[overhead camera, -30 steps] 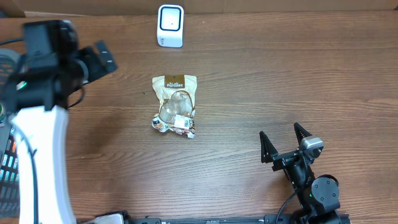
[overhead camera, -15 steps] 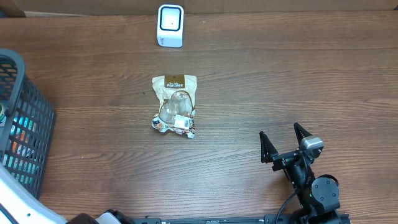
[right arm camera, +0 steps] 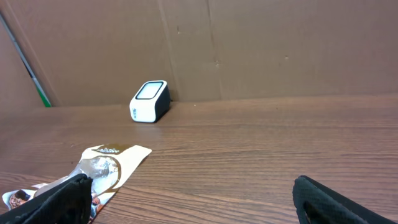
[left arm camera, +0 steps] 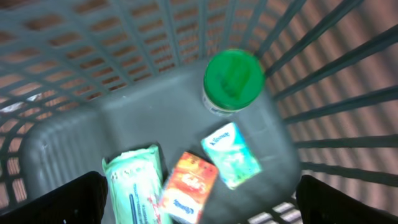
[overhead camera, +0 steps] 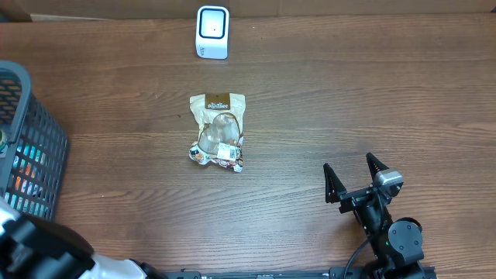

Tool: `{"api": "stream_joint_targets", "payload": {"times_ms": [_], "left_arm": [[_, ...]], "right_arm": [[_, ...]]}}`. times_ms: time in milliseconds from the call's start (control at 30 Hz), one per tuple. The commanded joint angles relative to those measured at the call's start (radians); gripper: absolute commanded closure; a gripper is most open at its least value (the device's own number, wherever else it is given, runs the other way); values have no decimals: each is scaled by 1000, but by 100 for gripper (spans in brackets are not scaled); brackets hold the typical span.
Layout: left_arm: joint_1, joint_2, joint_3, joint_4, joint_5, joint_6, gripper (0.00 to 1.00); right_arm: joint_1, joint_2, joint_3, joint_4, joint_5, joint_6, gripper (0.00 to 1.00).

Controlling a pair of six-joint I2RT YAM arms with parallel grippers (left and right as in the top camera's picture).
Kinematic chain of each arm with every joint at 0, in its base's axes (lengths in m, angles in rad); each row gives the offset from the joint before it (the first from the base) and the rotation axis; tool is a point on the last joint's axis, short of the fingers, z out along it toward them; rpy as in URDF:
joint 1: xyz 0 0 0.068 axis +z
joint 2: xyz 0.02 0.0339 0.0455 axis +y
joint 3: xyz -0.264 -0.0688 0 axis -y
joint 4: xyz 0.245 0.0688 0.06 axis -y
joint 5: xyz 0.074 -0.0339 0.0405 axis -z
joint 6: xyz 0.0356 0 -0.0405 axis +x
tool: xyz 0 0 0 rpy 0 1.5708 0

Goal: Scan the item barcode
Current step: 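Move the left gripper into the basket and grasp the green-lidded jar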

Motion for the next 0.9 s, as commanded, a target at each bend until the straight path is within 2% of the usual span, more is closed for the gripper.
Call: {"api": "stream_joint_targets", "payload": {"times_ms": [0, 400, 867], "left_arm": [[5, 93, 10, 21, -29, 133, 0], [3, 317, 10, 178, -25, 192, 0], [-6, 419, 10, 369, 45, 215, 0]], "right_arm": [[4, -11, -10, 3, 10, -7, 0], [4, -11, -10, 3, 10, -7, 0], [4, -11, -10, 3, 10, -7, 0]]}}
